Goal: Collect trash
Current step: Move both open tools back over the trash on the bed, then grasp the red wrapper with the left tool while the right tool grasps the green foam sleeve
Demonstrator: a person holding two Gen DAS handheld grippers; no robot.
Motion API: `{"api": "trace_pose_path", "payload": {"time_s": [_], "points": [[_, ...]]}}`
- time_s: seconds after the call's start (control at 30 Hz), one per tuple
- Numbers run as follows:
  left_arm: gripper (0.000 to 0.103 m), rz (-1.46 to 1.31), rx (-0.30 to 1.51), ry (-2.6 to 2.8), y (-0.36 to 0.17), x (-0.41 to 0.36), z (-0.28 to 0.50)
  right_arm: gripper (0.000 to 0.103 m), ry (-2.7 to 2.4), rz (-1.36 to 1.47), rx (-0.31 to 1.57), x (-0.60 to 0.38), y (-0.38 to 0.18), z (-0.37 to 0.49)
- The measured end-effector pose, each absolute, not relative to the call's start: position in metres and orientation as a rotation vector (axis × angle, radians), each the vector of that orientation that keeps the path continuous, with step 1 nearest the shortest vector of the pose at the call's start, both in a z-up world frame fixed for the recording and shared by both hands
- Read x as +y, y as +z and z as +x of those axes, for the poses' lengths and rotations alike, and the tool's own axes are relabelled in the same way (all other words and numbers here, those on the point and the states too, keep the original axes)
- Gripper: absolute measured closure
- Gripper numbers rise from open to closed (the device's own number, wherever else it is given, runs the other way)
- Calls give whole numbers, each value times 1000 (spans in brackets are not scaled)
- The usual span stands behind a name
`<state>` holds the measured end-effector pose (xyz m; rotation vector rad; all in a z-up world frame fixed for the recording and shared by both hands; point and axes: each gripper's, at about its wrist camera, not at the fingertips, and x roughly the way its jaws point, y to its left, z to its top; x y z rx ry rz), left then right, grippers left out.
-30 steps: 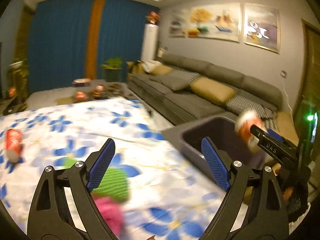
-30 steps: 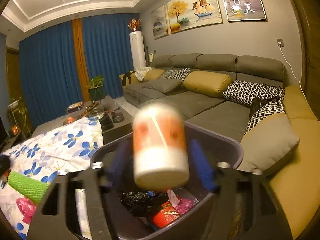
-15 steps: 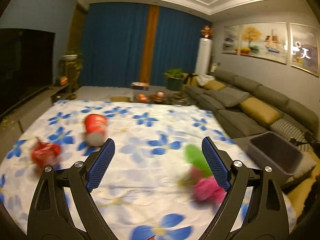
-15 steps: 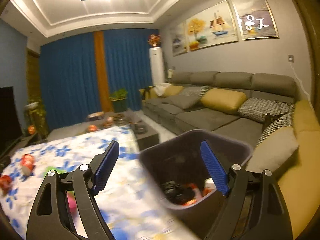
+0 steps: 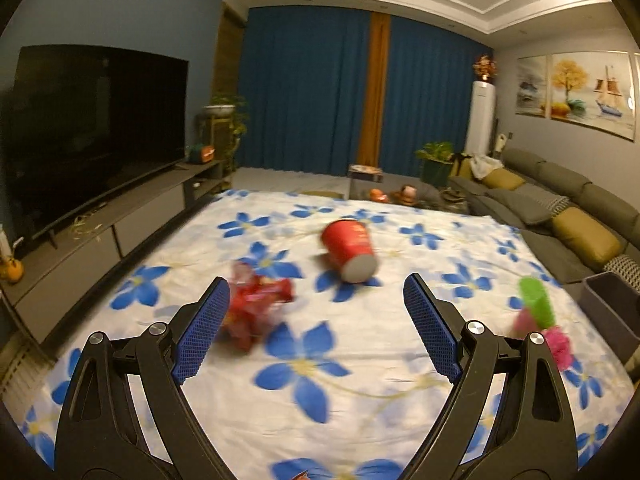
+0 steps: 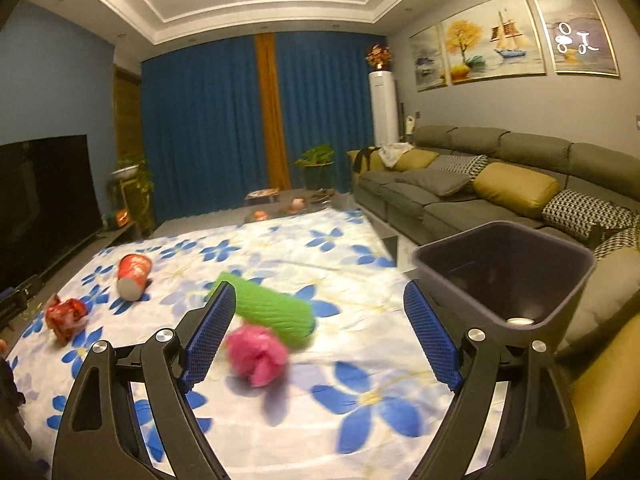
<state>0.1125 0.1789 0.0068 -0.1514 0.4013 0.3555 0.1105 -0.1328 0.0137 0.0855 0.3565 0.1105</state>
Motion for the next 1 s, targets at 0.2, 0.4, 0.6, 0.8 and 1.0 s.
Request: {"api": "trace_pose_path", "payload": {"time_s": [0.2, 0.4, 0.6, 0.8, 1.0], "points": [[16, -162, 456, 368, -9, 210, 124, 20, 135, 51, 381, -108, 8, 116], [16, -184, 546, 352, -29, 234, 158, 20, 133, 31, 399, -101, 3, 124], [25, -255, 625, 328, -48, 253, 182, 20, 116, 8, 432, -97, -5, 134], [56, -307, 687, 294, -63, 262, 193, 20, 110, -7, 470, -89, -16, 147], [75, -334, 678, 250, -65, 264, 193, 20, 114, -31, 497, -78, -22, 161]]}}
